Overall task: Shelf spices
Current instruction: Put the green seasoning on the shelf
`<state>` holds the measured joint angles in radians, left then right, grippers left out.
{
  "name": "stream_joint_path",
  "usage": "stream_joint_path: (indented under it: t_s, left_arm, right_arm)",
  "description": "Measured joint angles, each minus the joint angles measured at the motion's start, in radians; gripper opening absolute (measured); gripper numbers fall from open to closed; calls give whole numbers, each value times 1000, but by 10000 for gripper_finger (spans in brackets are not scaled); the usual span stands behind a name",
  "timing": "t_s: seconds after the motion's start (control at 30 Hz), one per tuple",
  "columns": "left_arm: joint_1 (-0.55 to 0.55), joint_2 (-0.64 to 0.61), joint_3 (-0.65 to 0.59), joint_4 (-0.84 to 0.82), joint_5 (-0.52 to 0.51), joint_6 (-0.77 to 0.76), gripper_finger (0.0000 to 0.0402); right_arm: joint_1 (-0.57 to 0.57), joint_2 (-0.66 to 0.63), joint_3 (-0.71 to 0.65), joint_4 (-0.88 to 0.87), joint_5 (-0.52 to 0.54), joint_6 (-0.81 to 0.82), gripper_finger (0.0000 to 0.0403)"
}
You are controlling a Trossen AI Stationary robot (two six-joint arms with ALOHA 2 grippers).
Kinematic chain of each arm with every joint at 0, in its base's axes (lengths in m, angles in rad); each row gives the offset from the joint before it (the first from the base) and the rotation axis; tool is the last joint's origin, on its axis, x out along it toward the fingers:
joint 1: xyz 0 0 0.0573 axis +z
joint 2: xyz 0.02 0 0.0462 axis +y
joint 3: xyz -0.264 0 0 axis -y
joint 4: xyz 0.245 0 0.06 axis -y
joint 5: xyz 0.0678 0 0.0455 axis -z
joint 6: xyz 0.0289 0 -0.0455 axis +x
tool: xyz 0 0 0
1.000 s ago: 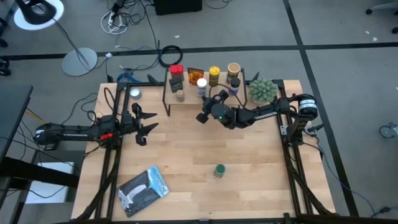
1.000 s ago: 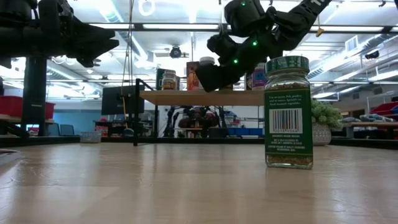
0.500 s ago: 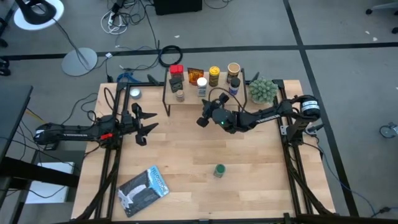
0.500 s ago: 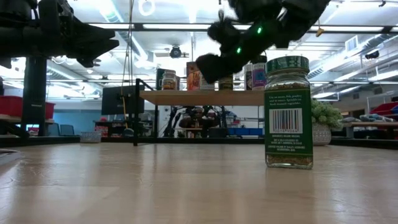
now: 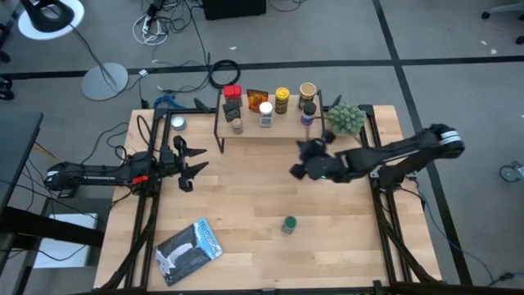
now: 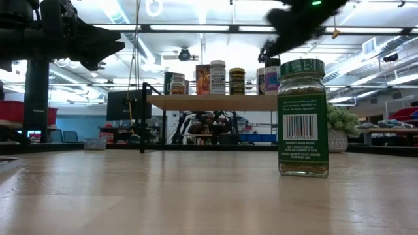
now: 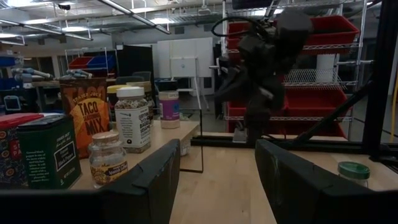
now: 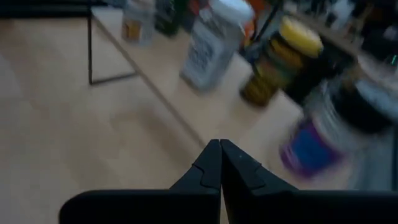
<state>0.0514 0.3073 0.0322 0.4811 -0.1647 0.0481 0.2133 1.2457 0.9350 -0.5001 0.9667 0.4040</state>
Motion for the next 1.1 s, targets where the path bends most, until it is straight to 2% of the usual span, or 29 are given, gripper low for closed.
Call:
stream_joint_path:
  t_s: [0.17,0.37,0.47,0.77,0.97,1.1]
  left_arm:
    - [0,0,0,0,0,0,214]
    - [0,0,0,0,0,0,214]
    - [0,0,0,0,0,0,214]
    - [0,0,0,0,0,0,214]
    - [0,0,0,0,0,0,214]
    - [0,0,0,0,0,0,214]
  right_arm:
    - [139,-169,-119,-97,-101,226,0]
    - [289,-275,-244,-22,-307,423,7]
    - [338,-276,-290,54,-343,442,14]
    - [389,-134,-406,251,-386,505,23]
    - [389,62,-433,476,-493,512,3]
    - [389,201,-433,674,-563,461,4]
